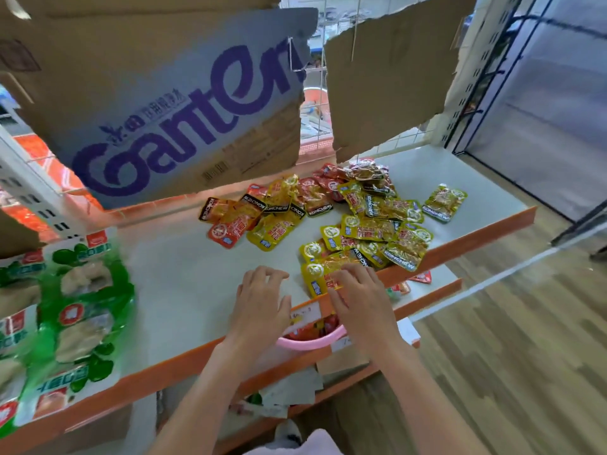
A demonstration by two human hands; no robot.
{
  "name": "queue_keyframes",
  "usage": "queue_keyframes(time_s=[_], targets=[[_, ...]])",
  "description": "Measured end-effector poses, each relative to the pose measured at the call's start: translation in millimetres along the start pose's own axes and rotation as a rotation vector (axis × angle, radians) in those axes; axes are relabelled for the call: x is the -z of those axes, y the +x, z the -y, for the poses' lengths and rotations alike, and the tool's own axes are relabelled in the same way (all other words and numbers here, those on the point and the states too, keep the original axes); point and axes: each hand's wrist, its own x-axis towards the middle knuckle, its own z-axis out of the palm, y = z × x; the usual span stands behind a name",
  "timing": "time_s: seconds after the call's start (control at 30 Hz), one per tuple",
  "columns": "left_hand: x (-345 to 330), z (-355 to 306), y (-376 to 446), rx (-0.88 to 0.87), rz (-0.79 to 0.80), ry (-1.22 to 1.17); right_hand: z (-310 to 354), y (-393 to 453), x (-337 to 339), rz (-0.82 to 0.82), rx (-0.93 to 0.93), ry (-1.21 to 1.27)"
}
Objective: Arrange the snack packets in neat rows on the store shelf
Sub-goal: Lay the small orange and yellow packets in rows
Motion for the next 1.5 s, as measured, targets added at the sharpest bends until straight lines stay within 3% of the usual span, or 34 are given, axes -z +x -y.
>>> queue_keyframes(time_s=[0.33, 0.47, 0.63, 0.77, 0.93, 1.07, 1.17, 1.4, 1.5], targets=[[15.6, 49.1, 65.6, 0.072, -0.031, 0.025, 39.8, 66.6, -36.6, 0.089, 0.098, 0.047], [19.5, 65.8, 82.7, 0.115, -0.064, 0.044, 51.0, 103.3, -47.9, 0.234, -0.076, -0.041], [14.4, 79.8, 100.0, 0.344, -0.013, 0.006, 61.2, 150.2, -69.5, 0.258, -0.353, -0.009], [9.5, 80.5, 99.2, 0.363, -0.024, 0.070, 62.3, 158.4, -73.9, 0.342, -0.367, -0.118], [8.1, 67.7, 91.9, 0.396, -0.066, 0.173, 52.4, 166.9, -70.7, 0.384, -0.401, 0.134], [8.1, 58.1, 82.8, 0.447, -0.068, 0.195, 45.9, 168.6, -64.1, 0.482, -0.433, 0.177], [10.3, 57.9, 71.5, 0.506, -0.053, 0.096, 40.4, 160.0, -62.8, 0.497, -0.400, 0.224], [22.3, 58.0, 33.1, 0.669, -0.115, -0.420, 30.7, 131.7, -35.2, 0.388, -0.234, 0.530], [26.3, 54.2, 16.0, 0.726, -0.176, -0.742, 35.2, 117.9, -34.2, 0.509, -0.240, 0.742]])
